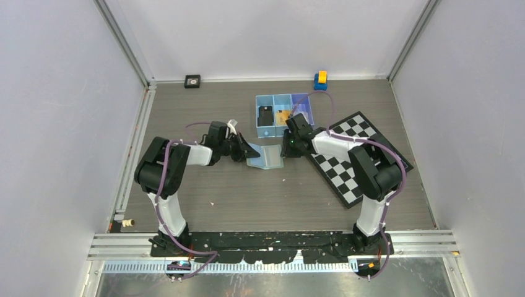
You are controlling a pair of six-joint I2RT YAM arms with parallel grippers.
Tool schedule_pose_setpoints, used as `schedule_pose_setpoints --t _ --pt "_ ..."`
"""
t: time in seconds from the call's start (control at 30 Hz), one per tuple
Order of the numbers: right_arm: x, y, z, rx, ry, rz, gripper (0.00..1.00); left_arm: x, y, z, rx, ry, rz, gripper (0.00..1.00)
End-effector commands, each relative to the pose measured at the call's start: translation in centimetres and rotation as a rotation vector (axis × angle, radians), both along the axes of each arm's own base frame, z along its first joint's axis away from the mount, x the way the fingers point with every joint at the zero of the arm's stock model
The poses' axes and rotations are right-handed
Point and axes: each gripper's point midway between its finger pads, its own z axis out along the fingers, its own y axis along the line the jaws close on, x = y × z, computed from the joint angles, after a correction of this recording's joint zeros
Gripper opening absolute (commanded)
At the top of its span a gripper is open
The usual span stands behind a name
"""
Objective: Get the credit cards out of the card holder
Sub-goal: Pick up the card holder from the center of the board.
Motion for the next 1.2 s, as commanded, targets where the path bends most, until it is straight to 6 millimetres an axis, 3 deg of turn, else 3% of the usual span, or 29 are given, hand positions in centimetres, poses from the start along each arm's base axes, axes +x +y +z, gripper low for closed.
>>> schedule_pose_setpoints --t 0.0,0.2,0.33,0.47,0.67,1.17 --pt "0.5 1.0 4.9 0.124 -0.137 0.010 0.38 0.3 -0.6 3.6 -0.064 -0.138 -0.034 0.00" --pt "-0.4 0.8 9.6 0.251 -0.298 0.008 0.73 -0.4 -0.4 9.4 -0.170 -0.330 -0.019 0.00" --pt "-0.6 0.5 11.5 0.309 -0.366 -0.005 0.79 -1.0 -0.3 12.5 -0.283 -0.422 -0.014 0.00" --pt "-0.9 -0.4 13.2 0.361 -0.444 -0.029 0.82 -1.4 -0.3 14.6 -0.376 -0.484 -0.021 0.00" --pt "-1.2 -1.2 14.1 0.399 -0.497 -0.051 0.83 -1.8 0.0 15.9 -0.440 -0.530 -0.018 0.00" --pt "-0.6 -1.1 12.9 0.393 -0.458 -0.066 0.84 -2.7 0.3 17.8 -0.457 -0.591 -0.032 0.00"
